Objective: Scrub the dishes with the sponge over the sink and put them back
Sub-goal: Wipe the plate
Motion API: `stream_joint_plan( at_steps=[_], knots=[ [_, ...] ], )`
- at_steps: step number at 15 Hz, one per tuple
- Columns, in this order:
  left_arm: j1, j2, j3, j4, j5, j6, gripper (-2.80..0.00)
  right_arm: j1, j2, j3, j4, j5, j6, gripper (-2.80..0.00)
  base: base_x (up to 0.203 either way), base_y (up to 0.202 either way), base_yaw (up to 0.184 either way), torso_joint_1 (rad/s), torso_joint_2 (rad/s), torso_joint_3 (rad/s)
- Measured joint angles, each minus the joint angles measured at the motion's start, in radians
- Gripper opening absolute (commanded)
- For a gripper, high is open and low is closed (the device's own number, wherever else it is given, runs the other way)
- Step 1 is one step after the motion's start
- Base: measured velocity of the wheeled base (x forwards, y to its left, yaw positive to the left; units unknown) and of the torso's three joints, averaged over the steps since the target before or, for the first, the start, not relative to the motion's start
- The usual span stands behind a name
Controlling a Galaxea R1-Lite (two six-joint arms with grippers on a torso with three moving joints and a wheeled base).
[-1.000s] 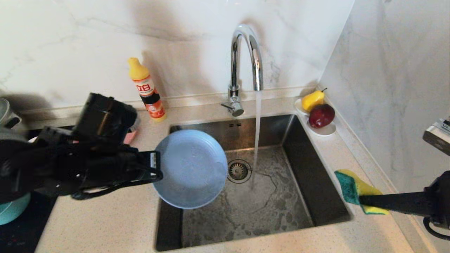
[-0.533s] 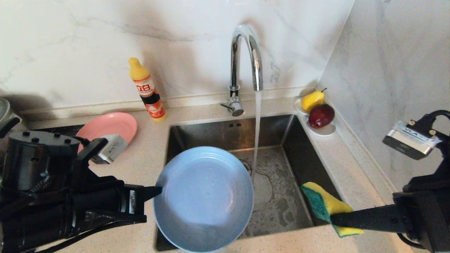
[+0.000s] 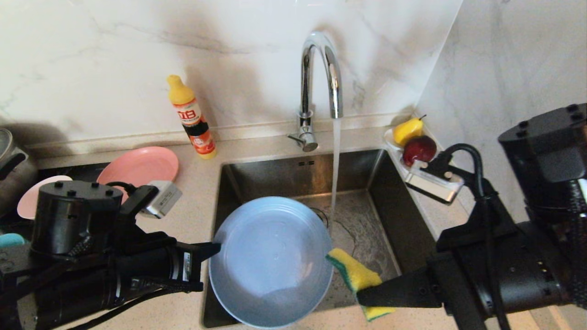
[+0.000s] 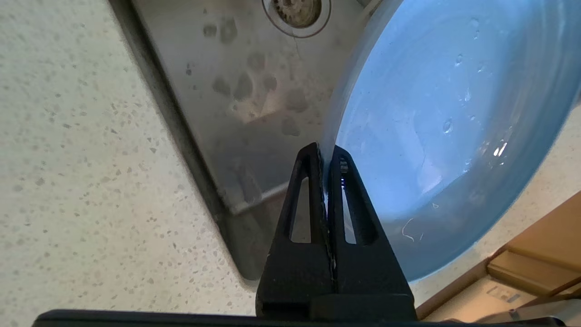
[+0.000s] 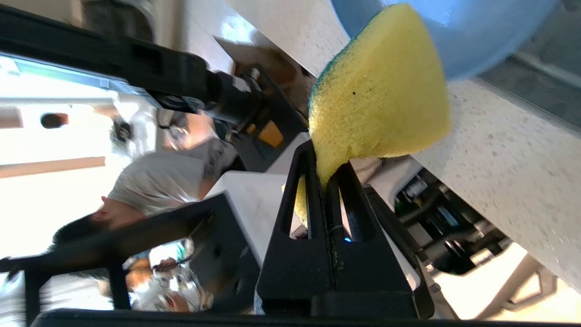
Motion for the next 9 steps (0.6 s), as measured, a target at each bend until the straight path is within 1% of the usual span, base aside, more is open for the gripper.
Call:
stream_joint_plan(
  at_steps=[2,5,7,9],
  knots=[
    [0.0,0.013,0.006,-0.001,-0.001,0.0,-2.8,0.042,0.066,-0.041,0.0,-0.028,0.001,-2.8,0.0,0.0,0.0,0.0,0.0,0.0],
    [-0.003,0.021,0.007,-0.002,-0.001,-0.001,-2.8,0.096,0.16,-0.168,0.052,-0.037,0.001,-2.8,0.0,0.0,0.0,0.0,0.0,0.0],
    [-0.006,0.025,0.001,-0.002,-0.002,0.0,-2.8,0.118,0.224,-0.25,0.111,-0.038,0.001,-2.8,0.0,0.0,0.0,0.0,0.0,0.0],
    [-0.007,0.028,-0.001,-0.004,-0.001,0.0,-2.8,0.128,0.29,-0.308,0.128,-0.049,0.001,-2.8,0.0,0.0,0.0,0.0,0.0,0.0]
  ],
)
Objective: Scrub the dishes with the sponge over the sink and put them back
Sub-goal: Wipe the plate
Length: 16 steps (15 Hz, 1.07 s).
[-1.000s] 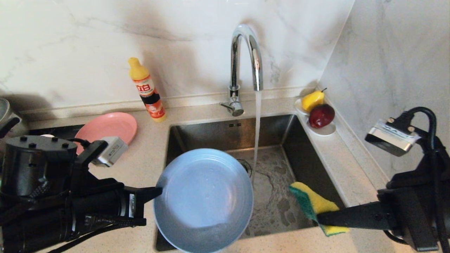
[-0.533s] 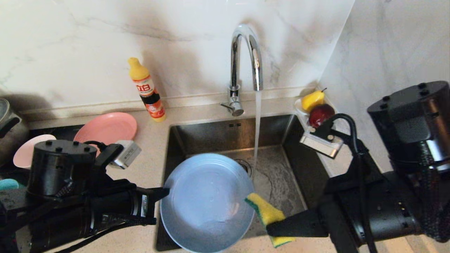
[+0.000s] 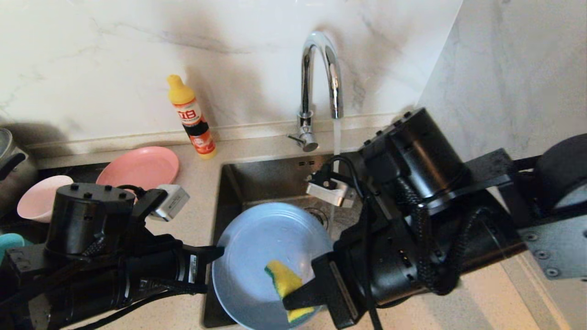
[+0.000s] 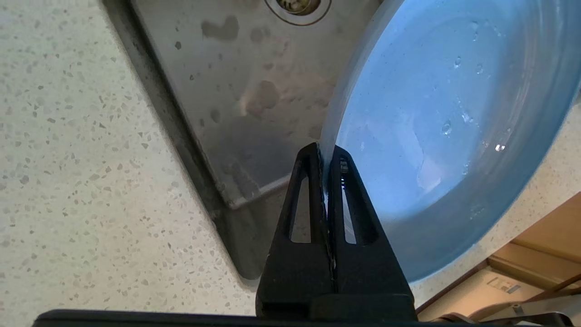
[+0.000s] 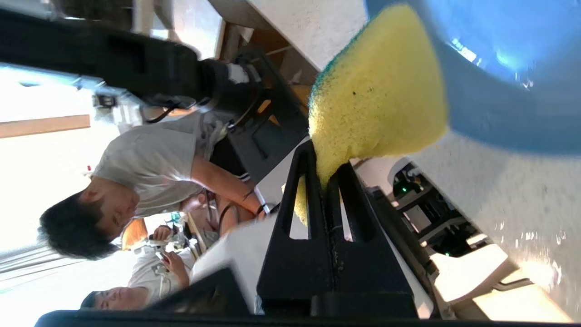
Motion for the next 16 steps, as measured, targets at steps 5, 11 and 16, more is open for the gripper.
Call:
stream_joint_plan(
  at_steps=[5,11,16],
  knots=[
    [0.0,0.001,0.006,-0.029,0.0,-0.003,-2.8,0.029,0.159,-0.119,0.016,-0.085,0.002,-2.8,0.0,0.0,0.0,0.0,0.0,0.0],
    [-0.001,0.002,0.011,-0.029,-0.002,-0.004,-2.8,0.031,0.259,-0.235,0.088,-0.089,0.005,-2.8,0.0,0.0,0.0,0.0,0.0,0.0],
    [-0.001,-0.001,0.015,-0.029,-0.003,-0.005,-2.8,0.032,0.315,-0.302,0.126,-0.094,0.009,-2.8,0.0,0.0,0.0,0.0,0.0,0.0]
  ],
)
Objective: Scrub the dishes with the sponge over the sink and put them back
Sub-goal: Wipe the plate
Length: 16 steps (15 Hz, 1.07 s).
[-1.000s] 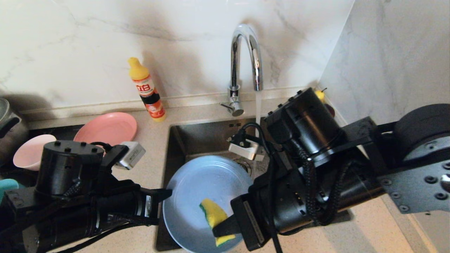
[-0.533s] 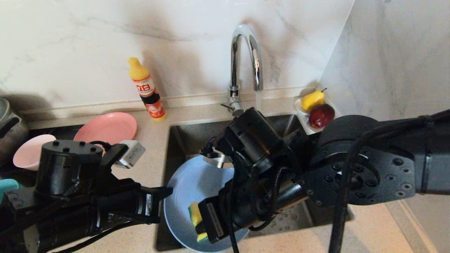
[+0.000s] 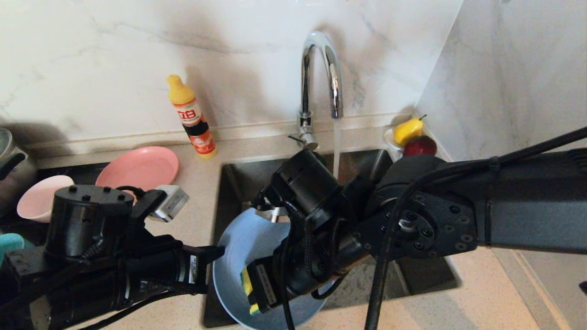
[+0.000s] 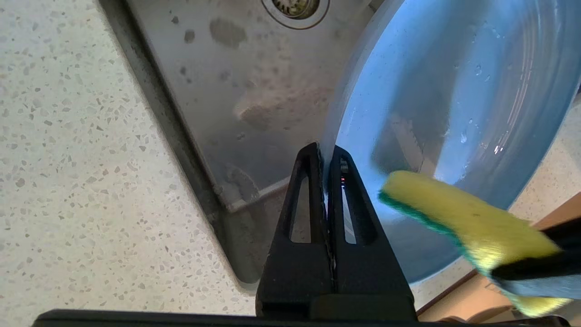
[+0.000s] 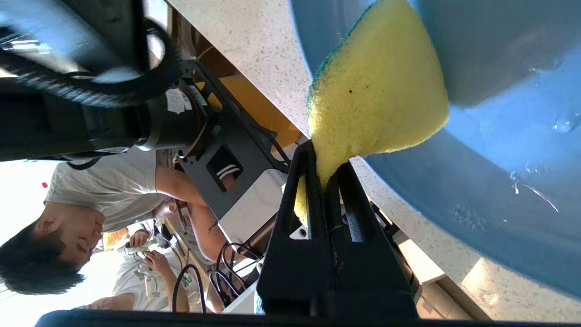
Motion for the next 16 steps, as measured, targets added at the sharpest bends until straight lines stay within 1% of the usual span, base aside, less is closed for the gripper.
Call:
stream_joint_plan(
  at_steps=[3,11,16],
  knots=[
    [0.0,-0.005,0.002,0.0,0.0,0.0,-2.8,-0.003,0.022,-0.033,0.002,-0.042,0.038,-2.8,0.0,0.0,0.0,0.0,0.0,0.0],
    [0.0,-0.019,0.015,-0.001,-0.002,-0.006,-2.8,-0.075,0.002,-0.045,0.006,-0.044,0.04,-2.8,0.0,0.0,0.0,0.0,0.0,0.0],
    [0.001,-0.024,0.021,-0.001,-0.002,-0.008,-2.8,-0.121,-0.034,-0.039,0.043,-0.044,0.039,-2.8,0.0,0.0,0.0,0.0,0.0,0.0]
  ],
)
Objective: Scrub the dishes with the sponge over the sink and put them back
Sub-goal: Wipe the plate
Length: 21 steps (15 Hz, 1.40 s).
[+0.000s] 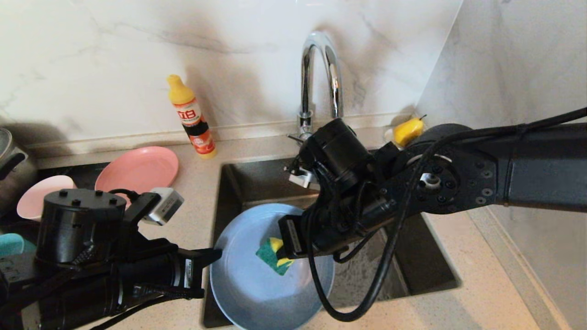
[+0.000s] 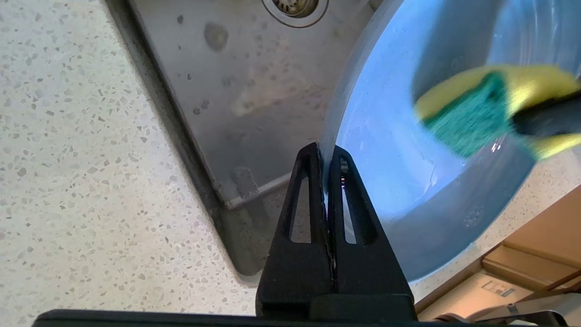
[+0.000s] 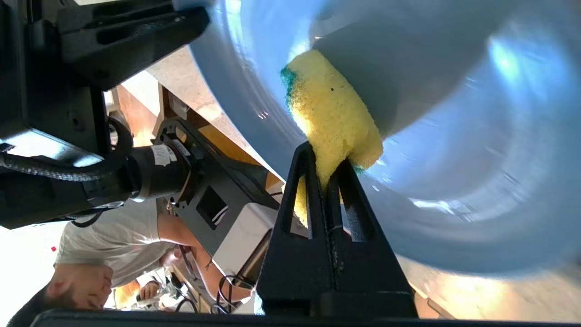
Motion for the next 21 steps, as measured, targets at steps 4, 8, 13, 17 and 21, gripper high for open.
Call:
stream_joint_plan(
  at_steps=[4,8,13,17,21],
  knots=[
    [0.0,-0.005,-0.012,0.0,0.002,-0.001,-2.8,-0.022,-0.039,0.072,0.043,0.005,-0.018,-2.8,0.0,0.0,0.0,0.0,0.0,0.0],
    [0.0,-0.006,-0.013,0.0,0.0,-0.002,-2.8,-0.013,-0.047,0.128,0.039,0.009,-0.017,-2.8,0.0,0.0,0.0,0.0,0.0,0.0],
    [0.0,-0.001,-0.011,0.0,0.0,-0.009,-2.8,0.066,-0.009,0.088,0.019,0.008,-0.017,-2.8,0.0,0.0,0.0,0.0,0.0,0.0],
    [0.0,0.002,-0.009,0.0,0.001,-0.012,-2.8,0.101,0.053,0.002,0.018,0.008,-0.013,-2.8,0.0,0.0,0.0,0.0,0.0,0.0],
    [0.0,0.002,-0.003,0.0,0.0,-0.011,-2.8,0.1,0.096,-0.113,0.026,0.001,-0.002,-2.8,0.0,0.0,0.0,0.0,0.0,0.0]
  ],
)
